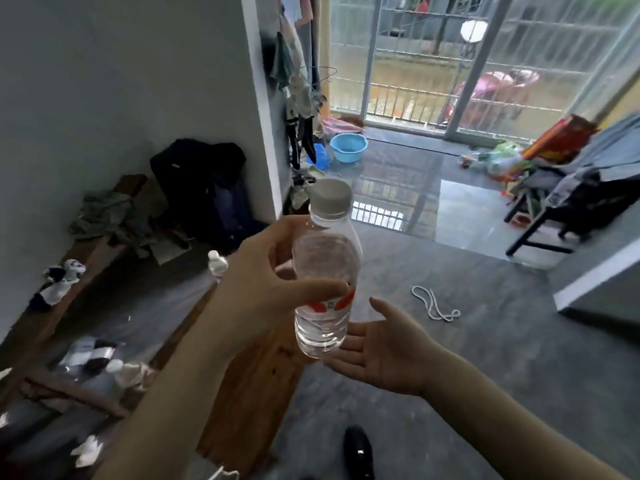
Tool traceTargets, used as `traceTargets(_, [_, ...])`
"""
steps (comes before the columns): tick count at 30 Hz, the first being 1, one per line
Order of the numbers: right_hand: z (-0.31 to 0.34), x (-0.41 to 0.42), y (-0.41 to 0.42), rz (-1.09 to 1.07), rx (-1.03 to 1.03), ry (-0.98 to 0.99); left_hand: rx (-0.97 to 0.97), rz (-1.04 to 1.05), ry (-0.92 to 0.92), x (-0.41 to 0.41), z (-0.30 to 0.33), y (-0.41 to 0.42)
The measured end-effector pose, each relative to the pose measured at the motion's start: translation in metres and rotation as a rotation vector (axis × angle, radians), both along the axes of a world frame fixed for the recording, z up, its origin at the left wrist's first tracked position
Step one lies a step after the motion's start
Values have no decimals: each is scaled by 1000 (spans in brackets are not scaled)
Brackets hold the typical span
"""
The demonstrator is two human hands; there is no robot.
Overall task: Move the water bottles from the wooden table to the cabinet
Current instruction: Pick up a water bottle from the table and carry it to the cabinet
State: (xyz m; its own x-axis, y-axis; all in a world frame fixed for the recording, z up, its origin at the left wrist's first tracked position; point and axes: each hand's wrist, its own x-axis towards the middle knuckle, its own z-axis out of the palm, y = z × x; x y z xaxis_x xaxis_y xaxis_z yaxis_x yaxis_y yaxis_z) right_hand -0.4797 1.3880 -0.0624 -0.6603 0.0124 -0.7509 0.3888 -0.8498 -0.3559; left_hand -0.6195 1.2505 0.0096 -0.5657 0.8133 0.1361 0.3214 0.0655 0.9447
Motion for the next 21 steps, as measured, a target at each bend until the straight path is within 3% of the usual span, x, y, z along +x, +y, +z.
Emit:
traceTargets(5, [-10,75,0,-187,-18,-52,-12,-178,-119,45,-9,42])
traceTargets(10, [-8,161,14,-462,18,-69,-16,-429,-102,118,2,100])
traceTargets(21, [-8,420,30,-1053,53,-103,17,-1015,7,391,4,218])
